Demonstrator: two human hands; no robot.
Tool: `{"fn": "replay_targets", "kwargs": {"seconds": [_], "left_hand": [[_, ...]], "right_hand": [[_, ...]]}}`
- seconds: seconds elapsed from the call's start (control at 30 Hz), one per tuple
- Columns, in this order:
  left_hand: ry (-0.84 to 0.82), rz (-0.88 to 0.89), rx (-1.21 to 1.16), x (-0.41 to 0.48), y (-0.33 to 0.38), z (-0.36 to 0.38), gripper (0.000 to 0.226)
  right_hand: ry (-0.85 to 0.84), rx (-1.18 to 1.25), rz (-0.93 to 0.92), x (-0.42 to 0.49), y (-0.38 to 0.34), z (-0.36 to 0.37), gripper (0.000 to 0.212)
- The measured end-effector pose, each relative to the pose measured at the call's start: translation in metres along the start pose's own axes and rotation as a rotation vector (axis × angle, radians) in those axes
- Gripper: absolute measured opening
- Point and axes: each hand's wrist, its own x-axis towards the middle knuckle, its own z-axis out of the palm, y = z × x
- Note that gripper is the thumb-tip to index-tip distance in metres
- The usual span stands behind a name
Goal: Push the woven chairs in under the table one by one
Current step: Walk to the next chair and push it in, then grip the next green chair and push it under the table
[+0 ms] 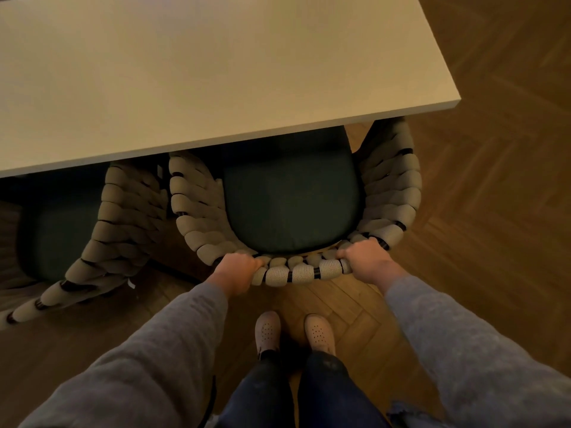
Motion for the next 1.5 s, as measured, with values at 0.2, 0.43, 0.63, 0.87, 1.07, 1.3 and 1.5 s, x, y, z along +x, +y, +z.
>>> {"fn": "replay_targets", "kwargs": {"seconds": [0.2,0.43,0.63,0.87,1.07,1.3,1.5], "left_hand": [[0.017,0.012,0.005,-0.003,0.013,0.004,0.045],[0.051,-0.007,0.010,0.005,0.013,-0.007,0.042],[0.085,-0.008,-0.001,0.013,0.015,-0.015,0.041],[0.109,-0.003,0.000,0.014,0.011,-0.011,0.042],[0.070,-0.021,-0.023,0.014,0.004,0.001,0.043],[0.051,-0.032,-0.016,0.018,-0.001,0.006,0.046],[0.112,-0.093,0.049,0.011,0.006,0.011,0.055]], "right_hand": [[-0.004,0.000,0.004,-0.015,0.005,0.008,0.036],[-0.001,-0.008,-0.019,-0.007,0.017,-0.001,0.038],[-0.022,-0.011,-0.031,0.002,0.030,-0.010,0.034],[-0.027,-0.047,-0.061,0.006,0.028,-0.009,0.041],[-0.018,-0.074,-0.075,0.006,0.018,-0.005,0.040],[-0.021,-0.091,-0.085,0.008,0.015,-0.005,0.048],[-0.051,-0.087,-0.034,0.008,0.009,-0.003,0.041]]}}
